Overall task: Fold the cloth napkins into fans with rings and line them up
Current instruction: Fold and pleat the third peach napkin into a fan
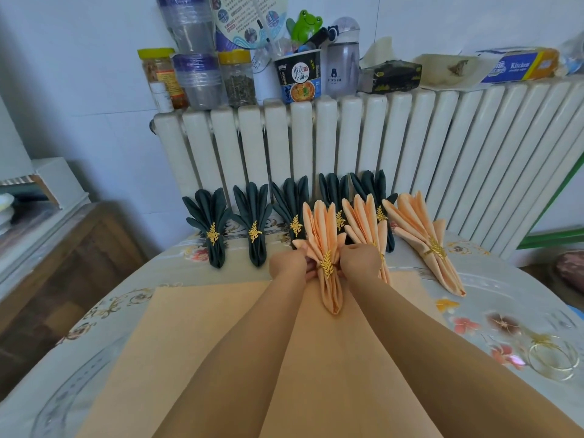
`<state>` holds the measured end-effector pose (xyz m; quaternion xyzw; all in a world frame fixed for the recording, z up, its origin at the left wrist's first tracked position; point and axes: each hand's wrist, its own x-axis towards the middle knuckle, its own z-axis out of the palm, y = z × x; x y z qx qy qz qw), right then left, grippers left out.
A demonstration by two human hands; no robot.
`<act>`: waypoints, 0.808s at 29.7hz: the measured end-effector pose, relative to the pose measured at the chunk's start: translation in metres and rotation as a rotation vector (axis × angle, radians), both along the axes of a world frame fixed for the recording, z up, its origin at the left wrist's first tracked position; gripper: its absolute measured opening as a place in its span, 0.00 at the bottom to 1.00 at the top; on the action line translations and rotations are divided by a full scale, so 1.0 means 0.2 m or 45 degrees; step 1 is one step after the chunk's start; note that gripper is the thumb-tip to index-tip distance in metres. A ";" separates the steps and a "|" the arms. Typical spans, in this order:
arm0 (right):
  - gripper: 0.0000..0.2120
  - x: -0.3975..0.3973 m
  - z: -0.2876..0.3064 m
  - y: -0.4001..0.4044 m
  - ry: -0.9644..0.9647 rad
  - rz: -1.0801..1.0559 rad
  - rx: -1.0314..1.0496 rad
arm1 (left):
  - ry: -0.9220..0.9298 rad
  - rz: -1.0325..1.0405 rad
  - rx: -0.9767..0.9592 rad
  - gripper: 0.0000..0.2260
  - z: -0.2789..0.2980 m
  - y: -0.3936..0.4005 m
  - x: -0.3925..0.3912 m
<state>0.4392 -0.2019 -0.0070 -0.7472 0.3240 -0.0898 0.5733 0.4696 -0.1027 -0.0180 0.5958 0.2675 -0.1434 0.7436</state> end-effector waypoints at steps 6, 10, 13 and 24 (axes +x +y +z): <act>0.20 0.01 0.00 0.00 -0.001 0.035 -0.057 | -0.058 0.007 0.107 0.11 -0.02 -0.01 -0.02; 0.18 -0.01 -0.01 0.00 -0.019 0.090 -0.101 | -0.097 0.021 0.193 0.10 -0.02 -0.02 -0.03; 0.16 -0.03 -0.01 0.00 -0.053 0.108 -0.119 | -0.106 0.019 0.249 0.10 -0.02 -0.02 -0.03; 0.14 -0.32 0.03 0.04 -0.148 0.105 -0.188 | -0.187 0.061 0.353 0.09 0.10 0.01 -0.31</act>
